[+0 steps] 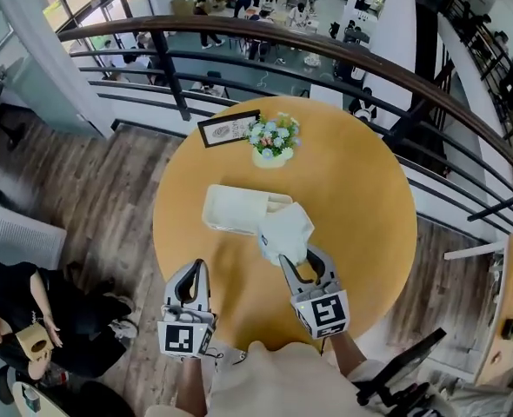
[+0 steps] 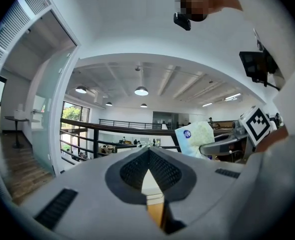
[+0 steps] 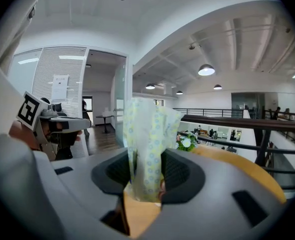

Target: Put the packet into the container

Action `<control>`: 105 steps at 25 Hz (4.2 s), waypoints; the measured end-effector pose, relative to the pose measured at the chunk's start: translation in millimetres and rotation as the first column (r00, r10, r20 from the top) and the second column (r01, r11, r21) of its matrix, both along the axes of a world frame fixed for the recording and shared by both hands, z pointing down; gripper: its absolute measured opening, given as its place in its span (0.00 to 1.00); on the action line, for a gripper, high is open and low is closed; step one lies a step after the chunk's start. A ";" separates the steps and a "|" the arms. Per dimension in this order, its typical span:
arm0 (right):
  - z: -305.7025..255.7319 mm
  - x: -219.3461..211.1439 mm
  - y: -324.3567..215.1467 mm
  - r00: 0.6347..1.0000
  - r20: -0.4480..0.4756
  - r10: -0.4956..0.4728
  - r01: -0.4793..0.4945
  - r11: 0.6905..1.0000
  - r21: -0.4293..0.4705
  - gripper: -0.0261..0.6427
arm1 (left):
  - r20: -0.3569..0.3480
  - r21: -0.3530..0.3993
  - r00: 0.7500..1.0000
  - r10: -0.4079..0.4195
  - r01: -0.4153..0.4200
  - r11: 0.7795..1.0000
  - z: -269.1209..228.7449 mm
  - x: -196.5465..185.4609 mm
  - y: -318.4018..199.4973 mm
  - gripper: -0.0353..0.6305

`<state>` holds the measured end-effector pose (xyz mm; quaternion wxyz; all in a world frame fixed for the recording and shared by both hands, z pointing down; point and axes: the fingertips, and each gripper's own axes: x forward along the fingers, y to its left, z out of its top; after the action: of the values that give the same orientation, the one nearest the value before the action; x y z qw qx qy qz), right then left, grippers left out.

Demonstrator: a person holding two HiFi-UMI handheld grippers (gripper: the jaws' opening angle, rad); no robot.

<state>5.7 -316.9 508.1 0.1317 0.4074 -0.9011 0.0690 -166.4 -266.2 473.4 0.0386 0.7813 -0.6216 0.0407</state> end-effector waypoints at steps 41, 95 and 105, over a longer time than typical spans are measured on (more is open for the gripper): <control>61.2 -81.3 -77.6 0.740 -0.672 -0.027 0.278 0.922 0.270 0.26 | -0.024 -0.102 0.976 -0.216 0.212 0.972 28.1 -55.1 41.8 0.06; 126.6 -111.1 -105.3 0.368 -0.930 0.023 0.381 0.908 0.173 0.29 | -0.050 -0.074 0.939 -0.340 0.336 0.939 24.0 -90.2 81.6 0.06; 99.1 -112.8 -105.4 0.459 -0.878 0.136 0.376 0.866 0.331 0.04 | -0.035 -0.046 0.949 -0.314 0.313 0.949 19.7 -82.9 72.6 0.06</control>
<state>-107.1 -422.4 607.1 0.4752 0.3351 -0.7157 -0.3869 -249.3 -193.6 493.1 0.0732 0.6724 -0.7360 0.0302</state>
